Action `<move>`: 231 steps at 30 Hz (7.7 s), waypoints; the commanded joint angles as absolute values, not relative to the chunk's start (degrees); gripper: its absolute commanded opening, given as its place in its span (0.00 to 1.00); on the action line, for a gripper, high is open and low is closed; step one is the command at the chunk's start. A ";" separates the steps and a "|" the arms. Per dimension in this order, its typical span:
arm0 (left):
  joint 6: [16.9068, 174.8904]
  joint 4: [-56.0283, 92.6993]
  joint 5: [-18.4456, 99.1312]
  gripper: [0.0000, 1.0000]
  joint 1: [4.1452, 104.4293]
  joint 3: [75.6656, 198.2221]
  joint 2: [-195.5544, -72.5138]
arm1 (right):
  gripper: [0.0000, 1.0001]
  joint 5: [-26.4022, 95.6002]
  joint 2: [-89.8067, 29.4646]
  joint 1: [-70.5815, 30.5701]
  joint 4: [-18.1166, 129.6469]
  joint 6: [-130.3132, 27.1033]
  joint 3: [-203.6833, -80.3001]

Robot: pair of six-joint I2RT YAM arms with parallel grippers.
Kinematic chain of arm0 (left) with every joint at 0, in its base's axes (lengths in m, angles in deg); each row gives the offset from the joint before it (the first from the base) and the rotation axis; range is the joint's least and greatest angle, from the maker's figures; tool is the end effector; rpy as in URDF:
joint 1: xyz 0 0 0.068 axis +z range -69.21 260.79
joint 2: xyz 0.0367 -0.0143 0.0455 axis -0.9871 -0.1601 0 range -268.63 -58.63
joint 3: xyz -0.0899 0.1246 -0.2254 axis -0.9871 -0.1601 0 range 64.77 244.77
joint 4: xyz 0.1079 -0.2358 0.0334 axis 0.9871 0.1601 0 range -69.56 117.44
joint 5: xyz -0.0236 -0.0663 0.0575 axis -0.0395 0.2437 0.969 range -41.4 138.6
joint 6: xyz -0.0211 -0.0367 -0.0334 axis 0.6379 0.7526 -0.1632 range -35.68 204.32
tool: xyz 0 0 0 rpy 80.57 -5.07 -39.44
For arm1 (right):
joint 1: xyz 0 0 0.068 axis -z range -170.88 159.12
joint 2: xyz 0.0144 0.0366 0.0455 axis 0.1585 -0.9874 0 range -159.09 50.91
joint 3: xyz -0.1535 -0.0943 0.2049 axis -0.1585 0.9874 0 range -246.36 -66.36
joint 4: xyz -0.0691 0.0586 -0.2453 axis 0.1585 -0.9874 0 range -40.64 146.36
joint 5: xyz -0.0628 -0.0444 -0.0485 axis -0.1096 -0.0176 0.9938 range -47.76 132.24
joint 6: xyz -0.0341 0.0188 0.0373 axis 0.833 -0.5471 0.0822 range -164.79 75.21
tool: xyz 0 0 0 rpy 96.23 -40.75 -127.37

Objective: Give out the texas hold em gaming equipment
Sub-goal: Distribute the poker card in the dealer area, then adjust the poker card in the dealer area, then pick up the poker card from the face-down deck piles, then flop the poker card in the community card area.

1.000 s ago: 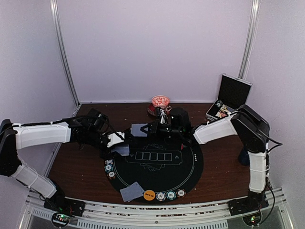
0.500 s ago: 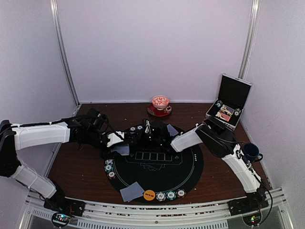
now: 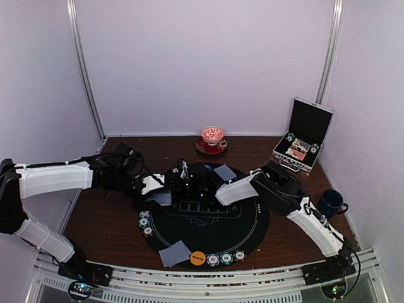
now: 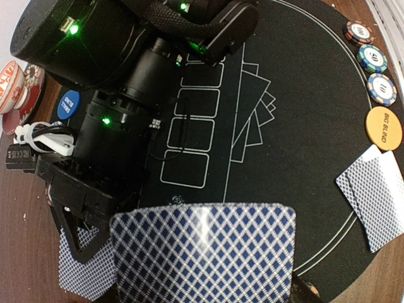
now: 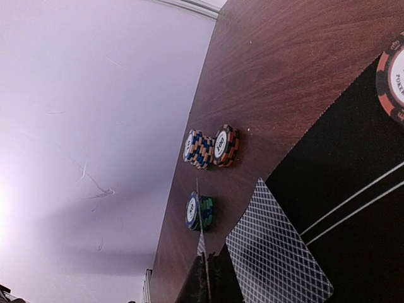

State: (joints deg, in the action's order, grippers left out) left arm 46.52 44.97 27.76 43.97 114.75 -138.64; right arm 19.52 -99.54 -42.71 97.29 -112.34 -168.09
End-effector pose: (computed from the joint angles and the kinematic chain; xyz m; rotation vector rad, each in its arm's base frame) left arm 0.2154 -0.1770 0.2154 1.6230 1.8888 -0.4504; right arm 0.3367 0.4506 0.0848 -0.0763 2.0983 1.7676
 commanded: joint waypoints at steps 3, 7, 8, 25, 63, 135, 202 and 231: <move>45.92 43.84 26.28 0.59 43.73 114.18 -136.94 | 0.04 24.48 -99.52 -43.42 93.86 -109.70 -167.30; 45.94 43.84 26.30 0.59 43.74 114.22 -137.20 | 0.11 25.04 -99.38 -43.48 92.65 -108.85 -167.34; 45.91 43.85 26.35 0.59 43.74 114.25 -137.20 | 0.13 25.02 -99.34 -43.52 92.20 -108.74 -167.42; 45.91 43.82 26.13 0.59 43.79 114.28 -137.29 | 0.35 31.65 -90.69 -44.03 85.32 -103.50 -160.67; 46.00 43.82 25.97 0.59 43.73 114.32 -137.11 | 0.63 47.37 -87.23 -46.45 49.52 -92.33 -173.20; 45.83 43.34 26.13 0.59 43.70 114.24 -139.57 | 0.71 17.79 -55.96 -46.76 91.77 -87.91 -127.52; 45.91 43.20 25.82 0.59 43.70 114.10 -140.04 | 0.29 25.83 -64.10 -47.31 71.32 -90.61 -135.95; 47.73 42.28 28.74 0.59 48.84 115.92 -139.59 | 0.00 59.16 -44.65 -46.74 53.05 -73.33 -131.93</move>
